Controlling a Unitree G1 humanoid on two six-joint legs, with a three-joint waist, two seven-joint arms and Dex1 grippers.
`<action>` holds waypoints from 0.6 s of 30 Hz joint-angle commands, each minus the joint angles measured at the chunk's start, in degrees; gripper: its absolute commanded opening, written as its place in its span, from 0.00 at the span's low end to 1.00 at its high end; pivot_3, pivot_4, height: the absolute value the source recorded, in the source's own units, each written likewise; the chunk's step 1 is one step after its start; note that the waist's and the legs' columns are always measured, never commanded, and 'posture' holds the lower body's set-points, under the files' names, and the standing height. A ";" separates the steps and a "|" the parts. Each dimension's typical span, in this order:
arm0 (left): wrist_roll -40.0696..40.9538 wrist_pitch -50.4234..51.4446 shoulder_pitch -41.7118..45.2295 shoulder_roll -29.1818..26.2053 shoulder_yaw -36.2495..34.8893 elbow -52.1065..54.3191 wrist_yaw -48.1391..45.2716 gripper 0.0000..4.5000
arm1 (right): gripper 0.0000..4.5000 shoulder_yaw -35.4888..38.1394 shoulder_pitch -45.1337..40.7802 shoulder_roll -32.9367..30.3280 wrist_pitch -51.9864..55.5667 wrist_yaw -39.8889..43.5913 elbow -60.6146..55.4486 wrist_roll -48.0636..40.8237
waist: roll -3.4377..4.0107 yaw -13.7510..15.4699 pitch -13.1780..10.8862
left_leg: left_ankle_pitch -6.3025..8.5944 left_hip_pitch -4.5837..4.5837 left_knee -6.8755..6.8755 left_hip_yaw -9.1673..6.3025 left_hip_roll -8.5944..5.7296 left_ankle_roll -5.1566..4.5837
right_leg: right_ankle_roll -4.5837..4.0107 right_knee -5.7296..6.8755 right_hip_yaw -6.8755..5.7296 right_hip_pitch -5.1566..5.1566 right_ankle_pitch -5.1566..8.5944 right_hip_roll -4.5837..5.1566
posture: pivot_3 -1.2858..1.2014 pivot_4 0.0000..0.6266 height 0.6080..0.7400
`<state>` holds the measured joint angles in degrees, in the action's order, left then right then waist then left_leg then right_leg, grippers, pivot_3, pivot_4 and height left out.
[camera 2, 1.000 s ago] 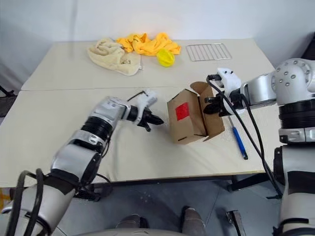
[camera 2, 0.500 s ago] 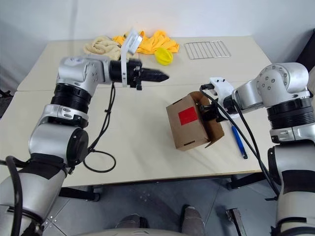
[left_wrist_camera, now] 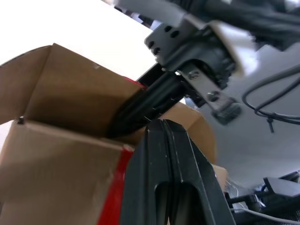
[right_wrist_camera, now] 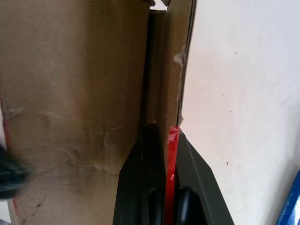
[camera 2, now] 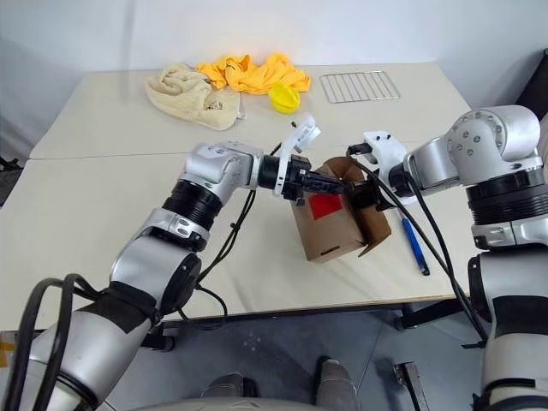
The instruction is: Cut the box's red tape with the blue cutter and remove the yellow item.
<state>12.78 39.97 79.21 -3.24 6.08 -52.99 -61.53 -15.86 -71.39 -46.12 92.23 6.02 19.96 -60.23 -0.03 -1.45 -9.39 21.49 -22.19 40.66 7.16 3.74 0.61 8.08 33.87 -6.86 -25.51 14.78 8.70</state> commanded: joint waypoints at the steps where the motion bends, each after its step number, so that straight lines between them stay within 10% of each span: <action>1: -0.88 -4.65 3.64 1.73 -0.78 -3.43 1.03 0.00 | 0.01 1.12 -1.57 -1.09 0.27 -0.33 -2.48 -2.19 | 0.00 -0.01 0.00 | 0.00 0.00 0.00 0.00 0.00 0.00 | 0.00 0.00 0.00 0.00 0.00 0.00 | 0.52 0.24 1.00; 18: -10.61 -7.09 -2.93 -7.15 8.63 2.40 -7.39 0.00 | 0.01 1.53 0.19 -8.67 0.27 -12.22 -2.96 -19.30 | 0.01 0.06 0.00 | 0.00 0.01 0.02 -0.01 0.01 0.00 | 0.00 0.03 0.00 0.00 0.00 0.00 | 0.52 0.24 1.00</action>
<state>4.31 31.64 77.42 -9.27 12.95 -52.51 -68.76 -15.85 -70.92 -52.66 92.22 -4.52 18.11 -76.68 -0.03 -1.39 -9.39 21.49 -22.18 40.69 7.15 3.75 0.61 8.08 33.89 -6.86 -25.51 14.78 8.70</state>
